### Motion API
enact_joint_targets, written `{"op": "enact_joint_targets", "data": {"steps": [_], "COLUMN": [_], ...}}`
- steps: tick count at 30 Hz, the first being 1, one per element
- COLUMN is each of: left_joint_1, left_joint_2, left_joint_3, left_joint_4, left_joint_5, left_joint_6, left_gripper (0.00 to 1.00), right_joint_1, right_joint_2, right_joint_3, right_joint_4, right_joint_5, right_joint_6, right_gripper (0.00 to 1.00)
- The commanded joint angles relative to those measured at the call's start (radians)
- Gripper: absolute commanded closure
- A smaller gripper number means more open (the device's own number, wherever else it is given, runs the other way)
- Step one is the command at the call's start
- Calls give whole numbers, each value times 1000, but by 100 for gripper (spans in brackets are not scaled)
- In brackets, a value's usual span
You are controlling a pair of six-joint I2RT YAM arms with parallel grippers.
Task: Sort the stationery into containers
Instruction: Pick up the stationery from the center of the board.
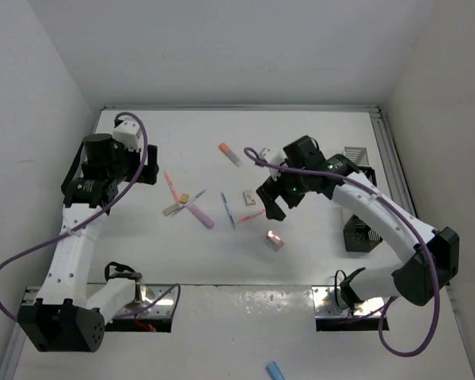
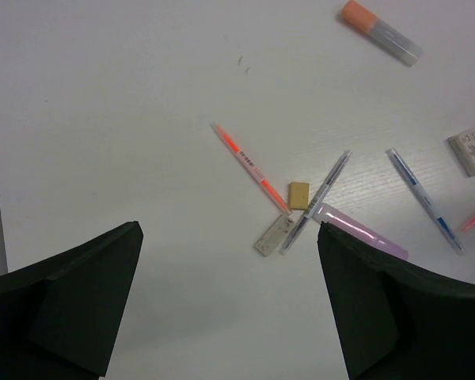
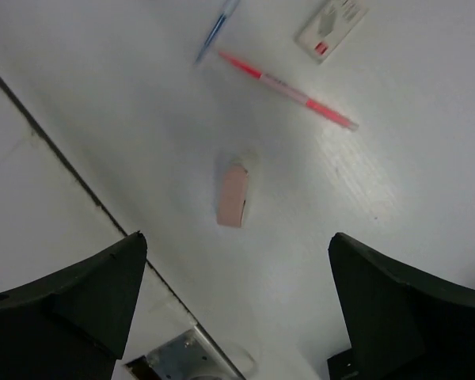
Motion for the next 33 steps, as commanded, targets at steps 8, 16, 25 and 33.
{"op": "enact_joint_targets", "data": {"steps": [8,16,25,33], "left_joint_1": [6,6,6,6], "left_joint_2": [-18,-30,-39,-3], "left_joint_3": [-30,-56,-104,-107], "left_joint_4": [45,47,65,99], "left_joint_5": [-23,-40,-50,-74], "left_joint_6": [-18,-9,-22,-47], "left_gripper": [0,0,0,0], "right_joint_1": [138,149,123,137], "right_joint_2": [16,140,309,585], "right_joint_3": [-225,-234,-58,174], "right_joint_4": [40,154,269,323], "right_joint_5": [98,138,227,328], "right_joint_6": [-10,9,201,414], "right_gripper": [10,16,16,23]}}
